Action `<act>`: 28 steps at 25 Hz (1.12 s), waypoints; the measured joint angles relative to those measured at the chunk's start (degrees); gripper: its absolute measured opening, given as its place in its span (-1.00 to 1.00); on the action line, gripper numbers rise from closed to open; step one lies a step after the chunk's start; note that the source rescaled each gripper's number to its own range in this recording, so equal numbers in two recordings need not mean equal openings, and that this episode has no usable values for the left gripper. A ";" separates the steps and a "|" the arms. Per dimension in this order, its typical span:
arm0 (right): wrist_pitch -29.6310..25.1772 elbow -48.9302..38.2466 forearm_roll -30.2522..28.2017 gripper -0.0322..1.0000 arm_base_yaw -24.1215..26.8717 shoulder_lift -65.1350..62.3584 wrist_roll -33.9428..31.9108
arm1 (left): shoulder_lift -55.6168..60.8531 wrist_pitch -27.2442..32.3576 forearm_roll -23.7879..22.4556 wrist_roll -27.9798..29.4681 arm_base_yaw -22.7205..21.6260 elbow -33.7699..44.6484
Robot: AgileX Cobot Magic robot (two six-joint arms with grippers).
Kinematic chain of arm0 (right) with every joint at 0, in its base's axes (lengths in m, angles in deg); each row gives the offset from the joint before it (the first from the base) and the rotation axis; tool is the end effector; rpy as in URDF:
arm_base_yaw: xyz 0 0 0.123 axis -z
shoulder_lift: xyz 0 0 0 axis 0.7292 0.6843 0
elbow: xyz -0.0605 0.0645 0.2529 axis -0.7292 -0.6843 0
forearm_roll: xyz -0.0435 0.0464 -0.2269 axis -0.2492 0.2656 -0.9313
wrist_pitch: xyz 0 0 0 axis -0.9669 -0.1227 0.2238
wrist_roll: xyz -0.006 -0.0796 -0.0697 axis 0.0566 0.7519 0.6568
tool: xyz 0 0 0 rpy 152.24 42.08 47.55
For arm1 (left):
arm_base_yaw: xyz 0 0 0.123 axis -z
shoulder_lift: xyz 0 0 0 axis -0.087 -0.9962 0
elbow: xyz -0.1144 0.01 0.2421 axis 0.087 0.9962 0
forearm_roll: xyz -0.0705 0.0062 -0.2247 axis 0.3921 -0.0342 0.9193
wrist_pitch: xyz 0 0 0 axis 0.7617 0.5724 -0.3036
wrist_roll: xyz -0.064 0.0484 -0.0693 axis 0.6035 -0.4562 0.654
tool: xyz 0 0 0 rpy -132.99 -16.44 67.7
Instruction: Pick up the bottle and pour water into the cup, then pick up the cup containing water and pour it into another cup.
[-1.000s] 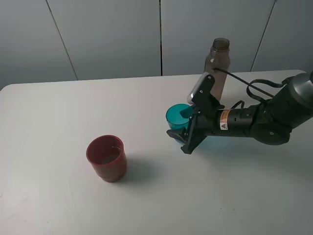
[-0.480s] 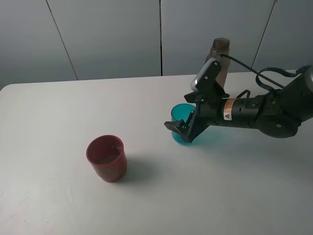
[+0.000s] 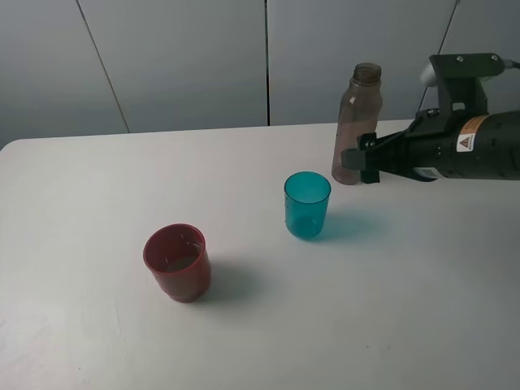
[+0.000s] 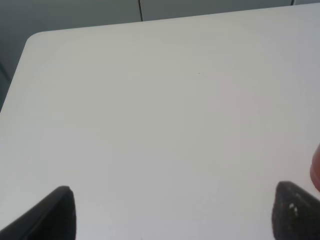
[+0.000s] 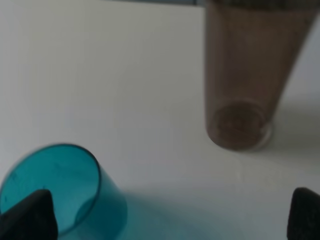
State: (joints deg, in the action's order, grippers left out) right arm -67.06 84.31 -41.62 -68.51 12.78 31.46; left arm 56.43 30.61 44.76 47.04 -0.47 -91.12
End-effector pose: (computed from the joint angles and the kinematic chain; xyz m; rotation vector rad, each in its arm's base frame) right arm 0.2262 0.0897 0.1858 -0.2476 2.3080 0.2733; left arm 0.0094 0.0086 0.2640 0.0264 2.0493 0.0412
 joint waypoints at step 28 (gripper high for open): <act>-65.69 0.89 7.29 0.99 22.35 -74.94 18.03 | 0.00 0.00 0.00 0.00 0.00 0.00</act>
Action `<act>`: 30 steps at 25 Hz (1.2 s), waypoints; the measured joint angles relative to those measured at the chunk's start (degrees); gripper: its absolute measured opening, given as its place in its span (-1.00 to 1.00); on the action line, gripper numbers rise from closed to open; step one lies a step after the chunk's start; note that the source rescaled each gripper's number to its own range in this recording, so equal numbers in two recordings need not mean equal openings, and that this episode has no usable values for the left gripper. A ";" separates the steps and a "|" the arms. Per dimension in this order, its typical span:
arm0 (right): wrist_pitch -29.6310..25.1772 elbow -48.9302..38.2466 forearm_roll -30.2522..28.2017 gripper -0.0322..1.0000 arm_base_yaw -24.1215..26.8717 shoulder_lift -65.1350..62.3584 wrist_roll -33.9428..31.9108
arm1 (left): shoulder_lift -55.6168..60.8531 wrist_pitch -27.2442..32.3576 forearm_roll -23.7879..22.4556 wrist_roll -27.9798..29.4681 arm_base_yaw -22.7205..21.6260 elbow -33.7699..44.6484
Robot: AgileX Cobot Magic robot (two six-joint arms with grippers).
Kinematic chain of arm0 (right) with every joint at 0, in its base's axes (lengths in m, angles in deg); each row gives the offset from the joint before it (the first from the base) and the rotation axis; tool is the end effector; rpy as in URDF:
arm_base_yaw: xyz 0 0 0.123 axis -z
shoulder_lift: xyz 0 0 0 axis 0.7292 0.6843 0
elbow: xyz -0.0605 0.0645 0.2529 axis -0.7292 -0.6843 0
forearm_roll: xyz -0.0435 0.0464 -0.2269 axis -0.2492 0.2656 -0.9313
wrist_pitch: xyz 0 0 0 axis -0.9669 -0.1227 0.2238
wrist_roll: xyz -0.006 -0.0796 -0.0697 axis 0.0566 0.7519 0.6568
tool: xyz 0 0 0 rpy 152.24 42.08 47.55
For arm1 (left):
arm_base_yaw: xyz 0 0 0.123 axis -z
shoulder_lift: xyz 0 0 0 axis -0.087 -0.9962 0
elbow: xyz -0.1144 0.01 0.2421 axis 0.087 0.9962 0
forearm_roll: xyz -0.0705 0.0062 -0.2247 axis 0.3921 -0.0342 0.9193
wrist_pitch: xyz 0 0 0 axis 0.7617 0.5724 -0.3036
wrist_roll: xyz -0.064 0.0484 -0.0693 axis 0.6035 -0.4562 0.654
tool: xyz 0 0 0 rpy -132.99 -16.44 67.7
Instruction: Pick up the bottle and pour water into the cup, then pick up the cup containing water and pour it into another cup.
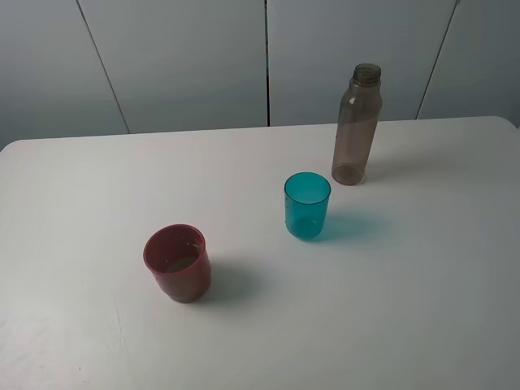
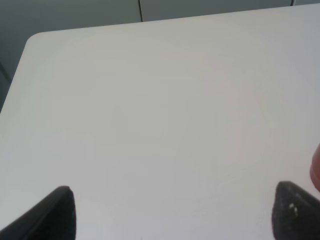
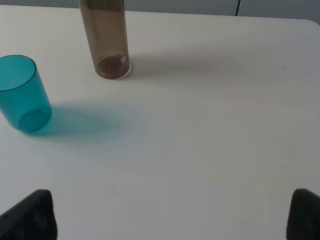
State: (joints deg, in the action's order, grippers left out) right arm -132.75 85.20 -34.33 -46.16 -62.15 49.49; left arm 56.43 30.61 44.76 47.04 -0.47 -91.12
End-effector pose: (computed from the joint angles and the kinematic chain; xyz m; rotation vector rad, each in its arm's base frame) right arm 0.0008 0.0062 0.2636 -0.0886 2.1254 0.0177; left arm 0.0094 0.0086 0.2640 0.0264 2.0493 0.0412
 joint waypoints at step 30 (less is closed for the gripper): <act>5.11 -1.97 1.58 0.99 0.00 -0.36 -2.97 | 0.00 0.00 0.00 -0.20 0.00 0.00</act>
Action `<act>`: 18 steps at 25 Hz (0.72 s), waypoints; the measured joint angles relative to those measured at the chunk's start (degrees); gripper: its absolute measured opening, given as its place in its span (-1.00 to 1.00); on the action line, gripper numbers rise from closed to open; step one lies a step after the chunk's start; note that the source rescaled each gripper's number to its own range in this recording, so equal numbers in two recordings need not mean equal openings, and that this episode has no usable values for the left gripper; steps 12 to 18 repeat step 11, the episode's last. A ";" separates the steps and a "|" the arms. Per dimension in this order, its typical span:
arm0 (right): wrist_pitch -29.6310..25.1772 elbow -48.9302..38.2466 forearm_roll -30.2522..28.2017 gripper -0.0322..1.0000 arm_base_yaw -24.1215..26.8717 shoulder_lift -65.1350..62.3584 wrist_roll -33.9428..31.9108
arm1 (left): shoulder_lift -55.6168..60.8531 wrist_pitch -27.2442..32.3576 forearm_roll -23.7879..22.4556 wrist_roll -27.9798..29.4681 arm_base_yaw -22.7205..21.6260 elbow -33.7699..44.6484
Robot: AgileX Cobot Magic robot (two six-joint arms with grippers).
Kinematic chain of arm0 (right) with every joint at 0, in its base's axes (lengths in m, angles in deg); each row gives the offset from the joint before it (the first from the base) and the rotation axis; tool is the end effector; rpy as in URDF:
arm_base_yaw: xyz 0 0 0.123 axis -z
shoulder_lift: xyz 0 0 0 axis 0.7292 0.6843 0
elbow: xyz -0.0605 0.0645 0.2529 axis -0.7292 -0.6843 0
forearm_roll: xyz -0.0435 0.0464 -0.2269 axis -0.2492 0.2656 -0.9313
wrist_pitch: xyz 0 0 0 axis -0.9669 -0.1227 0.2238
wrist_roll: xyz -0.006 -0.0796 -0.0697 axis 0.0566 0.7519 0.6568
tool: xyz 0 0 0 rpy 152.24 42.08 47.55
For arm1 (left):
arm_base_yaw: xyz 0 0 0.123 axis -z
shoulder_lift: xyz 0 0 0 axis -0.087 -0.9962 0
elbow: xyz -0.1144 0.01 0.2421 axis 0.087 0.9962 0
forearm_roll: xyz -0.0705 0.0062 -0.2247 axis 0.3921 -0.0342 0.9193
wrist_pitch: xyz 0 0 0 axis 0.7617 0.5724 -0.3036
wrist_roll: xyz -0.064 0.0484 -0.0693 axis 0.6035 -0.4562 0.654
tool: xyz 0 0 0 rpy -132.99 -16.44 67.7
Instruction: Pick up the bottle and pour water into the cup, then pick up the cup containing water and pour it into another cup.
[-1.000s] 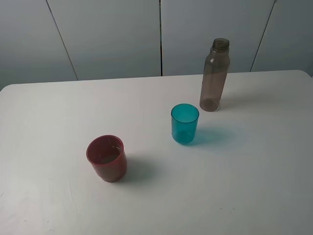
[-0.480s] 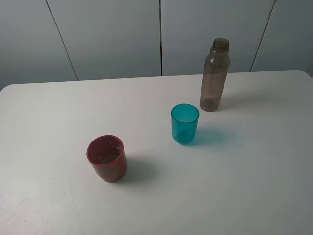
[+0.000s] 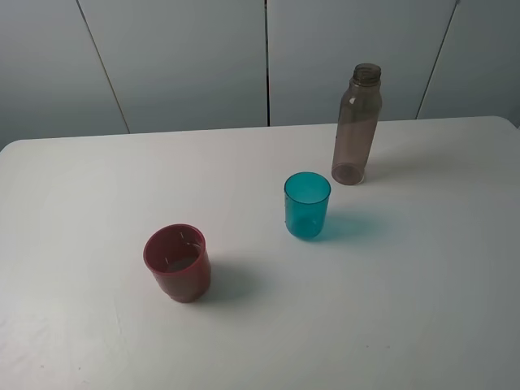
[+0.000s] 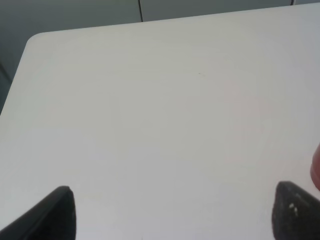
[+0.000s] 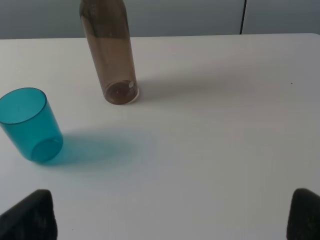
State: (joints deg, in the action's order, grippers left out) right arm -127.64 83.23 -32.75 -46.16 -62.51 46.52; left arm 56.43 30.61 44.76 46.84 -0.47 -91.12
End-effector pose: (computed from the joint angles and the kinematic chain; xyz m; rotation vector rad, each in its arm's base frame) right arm 0.0081 0.0085 0.2627 -0.0304 2.0652 0.0798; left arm 0.0094 0.0086 0.2640 0.0300 2.0493 0.0433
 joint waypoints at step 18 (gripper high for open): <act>0.00 0.00 0.00 0.99 0.00 0.00 -0.30 | 0.00 0.00 0.00 0.00 0.00 0.00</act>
